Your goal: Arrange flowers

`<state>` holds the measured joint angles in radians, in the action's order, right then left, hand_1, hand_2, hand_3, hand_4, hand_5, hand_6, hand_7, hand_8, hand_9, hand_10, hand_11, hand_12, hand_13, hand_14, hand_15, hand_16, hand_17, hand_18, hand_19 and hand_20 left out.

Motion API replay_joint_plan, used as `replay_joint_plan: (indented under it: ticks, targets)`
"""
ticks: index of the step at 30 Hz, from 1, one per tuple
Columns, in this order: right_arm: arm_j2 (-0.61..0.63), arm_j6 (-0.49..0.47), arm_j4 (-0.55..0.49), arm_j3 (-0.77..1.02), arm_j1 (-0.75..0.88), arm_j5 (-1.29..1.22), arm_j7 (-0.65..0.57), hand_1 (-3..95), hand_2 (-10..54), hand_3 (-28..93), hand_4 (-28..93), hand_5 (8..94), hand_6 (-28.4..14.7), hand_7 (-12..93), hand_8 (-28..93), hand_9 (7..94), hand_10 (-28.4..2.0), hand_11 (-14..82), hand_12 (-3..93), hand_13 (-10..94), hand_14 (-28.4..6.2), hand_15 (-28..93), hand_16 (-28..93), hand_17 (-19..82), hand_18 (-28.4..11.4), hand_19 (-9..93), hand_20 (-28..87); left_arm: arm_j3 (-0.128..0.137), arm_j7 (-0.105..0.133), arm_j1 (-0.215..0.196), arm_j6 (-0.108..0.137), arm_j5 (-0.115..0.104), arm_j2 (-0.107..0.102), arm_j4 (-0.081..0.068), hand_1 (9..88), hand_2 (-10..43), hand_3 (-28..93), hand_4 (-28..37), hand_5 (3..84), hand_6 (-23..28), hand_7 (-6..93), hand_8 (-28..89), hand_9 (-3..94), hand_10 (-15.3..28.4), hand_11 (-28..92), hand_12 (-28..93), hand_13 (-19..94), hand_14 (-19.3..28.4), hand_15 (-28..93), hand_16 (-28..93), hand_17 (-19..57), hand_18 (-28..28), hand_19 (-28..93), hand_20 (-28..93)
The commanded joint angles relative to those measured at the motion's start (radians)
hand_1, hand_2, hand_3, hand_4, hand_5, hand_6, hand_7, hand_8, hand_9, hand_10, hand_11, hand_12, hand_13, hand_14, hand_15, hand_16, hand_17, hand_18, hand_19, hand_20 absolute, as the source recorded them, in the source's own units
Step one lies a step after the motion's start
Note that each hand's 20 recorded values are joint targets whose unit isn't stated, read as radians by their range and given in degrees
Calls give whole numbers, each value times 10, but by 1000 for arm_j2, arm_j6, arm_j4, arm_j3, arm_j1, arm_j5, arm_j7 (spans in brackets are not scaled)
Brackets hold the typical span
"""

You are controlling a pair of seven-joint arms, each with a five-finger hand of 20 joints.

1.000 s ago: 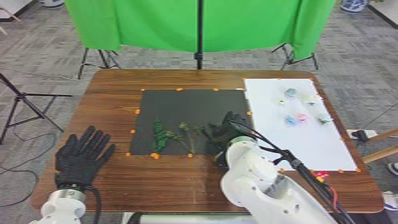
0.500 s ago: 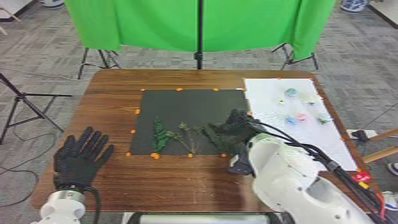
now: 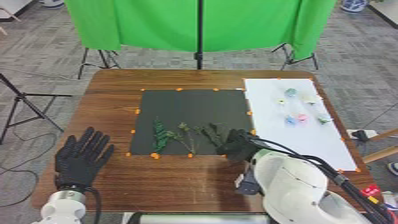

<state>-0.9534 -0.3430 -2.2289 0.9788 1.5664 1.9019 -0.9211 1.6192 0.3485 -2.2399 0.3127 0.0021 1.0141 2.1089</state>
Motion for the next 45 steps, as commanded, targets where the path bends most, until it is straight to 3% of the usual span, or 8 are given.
replay_joint_plan:
  ticks: [1, 13, 30, 32, 33, 38, 39, 45]
  targets:
    - [-23, -57, 7, -22, -5, -2, 11, 333, 88, 699, -161, 711, -68, 196, -78, 486, -284, 100, 176, 270, -284, 528, 102, 89, -284, 617, 386, -16, -13, -5, 7, 6, 7, -10, 275, 157, 749, -283, 421, 65, 189, -123, 363, 142, 256, 88, 278, 135, 388, -74, -46, 123, 312, 127]
    - [-54, -104, 60, -96, -36, 109, 29, 337, 85, 683, -170, 698, -69, 117, -85, 515, -284, 179, 223, 286, -284, 571, 117, 105, -284, 631, 389, -29, -28, 11, 12, 5, 14, -18, 275, 159, 748, -283, 422, 64, 189, -123, 363, 142, 256, 88, 278, 135, 391, -77, -46, 123, 313, 127]
    - [-75, -100, 84, -90, -30, 86, -12, 323, 84, 699, -176, 633, -108, 83, -78, 532, -284, 232, 241, 292, -284, 581, 115, 116, -284, 638, 378, -24, -23, -1, 19, 1, 19, -15, 274, 159, 749, -283, 421, 65, 188, -123, 363, 142, 255, 88, 278, 135, 392, -77, -47, 123, 314, 126]
    - [-78, -99, 84, -91, -29, 88, -10, 322, 83, 700, -176, 630, -104, 82, -78, 531, -284, 232, 241, 287, -284, 579, 114, 113, -284, 634, 372, -30, -13, 0, 22, -11, 10, -15, 274, 159, 749, -283, 421, 65, 188, -123, 362, 143, 255, 88, 278, 135, 391, -77, -47, 123, 313, 126]
    - [-78, -101, 83, -91, -28, 92, -7, 321, 83, 700, -177, 627, -101, 83, -77, 529, -284, 233, 242, 286, -284, 579, 114, 112, -284, 632, 370, -24, -25, -2, 20, 1, 22, -15, 274, 159, 749, -283, 421, 65, 188, -123, 362, 143, 254, 88, 277, 134, 391, -77, -47, 123, 313, 126]
    - [-79, -102, 80, -88, -29, 90, -7, 317, 81, 705, -180, 620, -78, 97, -82, 516, -284, 228, 237, 278, -284, 579, 112, 106, -284, 629, 347, -23, -24, -1, 22, 0, 23, -16, 275, 160, 747, -283, 421, 65, 187, -122, 362, 143, 251, 88, 277, 134, 385, -76, -46, 122, 311, 126]
    - [-76, -95, 78, -90, -29, 93, -9, 317, 80, 704, -181, 620, -77, 97, -83, 512, -284, 226, 236, 277, -284, 578, 111, 105, -284, 630, 343, -18, -34, -1, 22, 10, 34, -15, 274, 159, 748, -283, 421, 65, 187, -122, 362, 143, 250, 88, 278, 134, 385, -75, -46, 122, 311, 126]
    - [-68, -65, 53, -92, -27, 113, -3, 310, 35, 698, -181, 628, -66, 98, -86, 452, -284, 206, 245, 239, -284, 577, 114, 99, -284, 630, 323, -23, -21, -4, 32, -3, 26, -14, 274, 159, 749, -283, 421, 66, 186, -122, 359, 142, 250, 90, 270, 132, 381, -74, -46, 122, 311, 127]
